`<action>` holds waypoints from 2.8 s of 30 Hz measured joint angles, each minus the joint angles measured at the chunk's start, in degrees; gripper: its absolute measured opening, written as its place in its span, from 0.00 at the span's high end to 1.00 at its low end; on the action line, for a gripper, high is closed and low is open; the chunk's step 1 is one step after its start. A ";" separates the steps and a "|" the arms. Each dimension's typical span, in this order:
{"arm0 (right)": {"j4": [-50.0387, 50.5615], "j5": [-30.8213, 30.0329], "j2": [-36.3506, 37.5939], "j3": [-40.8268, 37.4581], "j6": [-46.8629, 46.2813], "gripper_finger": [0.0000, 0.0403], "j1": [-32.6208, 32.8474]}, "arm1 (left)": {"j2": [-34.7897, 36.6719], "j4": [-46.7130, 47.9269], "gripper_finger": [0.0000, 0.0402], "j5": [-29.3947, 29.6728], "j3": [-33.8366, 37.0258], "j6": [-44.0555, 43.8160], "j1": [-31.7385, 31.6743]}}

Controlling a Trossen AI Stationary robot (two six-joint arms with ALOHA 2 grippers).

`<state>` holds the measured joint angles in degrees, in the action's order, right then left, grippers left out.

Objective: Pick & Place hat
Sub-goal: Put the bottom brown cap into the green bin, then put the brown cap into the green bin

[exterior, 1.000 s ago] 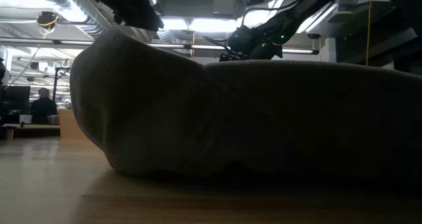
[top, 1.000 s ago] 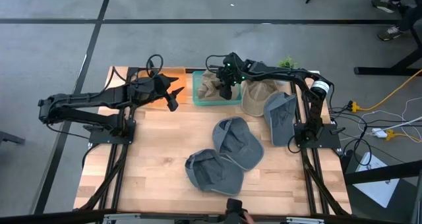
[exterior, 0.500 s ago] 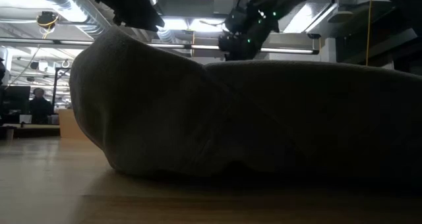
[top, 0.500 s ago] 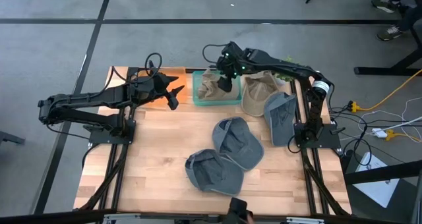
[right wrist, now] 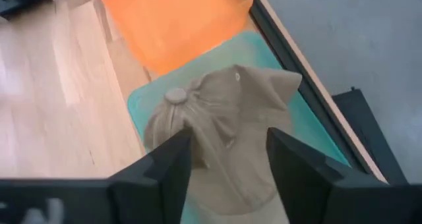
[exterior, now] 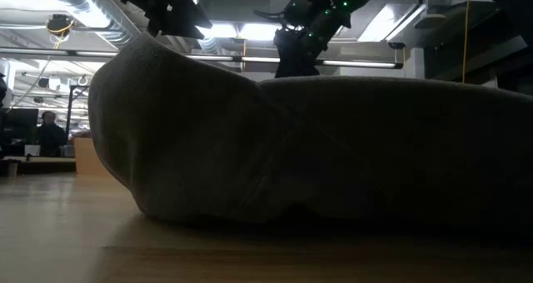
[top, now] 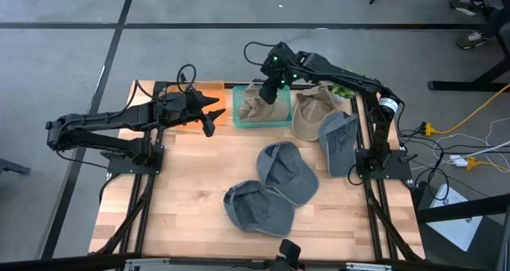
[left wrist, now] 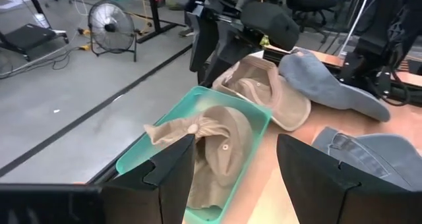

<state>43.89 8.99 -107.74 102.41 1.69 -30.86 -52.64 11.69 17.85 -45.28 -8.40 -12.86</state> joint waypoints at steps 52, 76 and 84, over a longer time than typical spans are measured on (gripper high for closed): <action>8.14 -3.37 1.61 5.08 0.61 0.95 7.81 | -0.02 3.17 0.48 0.07 0.00 3.02 0.00; 40.00 -3.43 9.60 2.09 2.66 0.46 7.81 | -0.02 5.16 0.48 -1.27 -0.02 -3.04 0.00; 39.24 -3.40 9.55 -12.19 -0.45 0.44 9.01 | -0.02 8.37 0.48 -2.68 -0.02 -2.83 0.01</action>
<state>83.13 5.59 -98.19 90.22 1.24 -21.85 -52.66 20.07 15.16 -45.30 -11.24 -12.86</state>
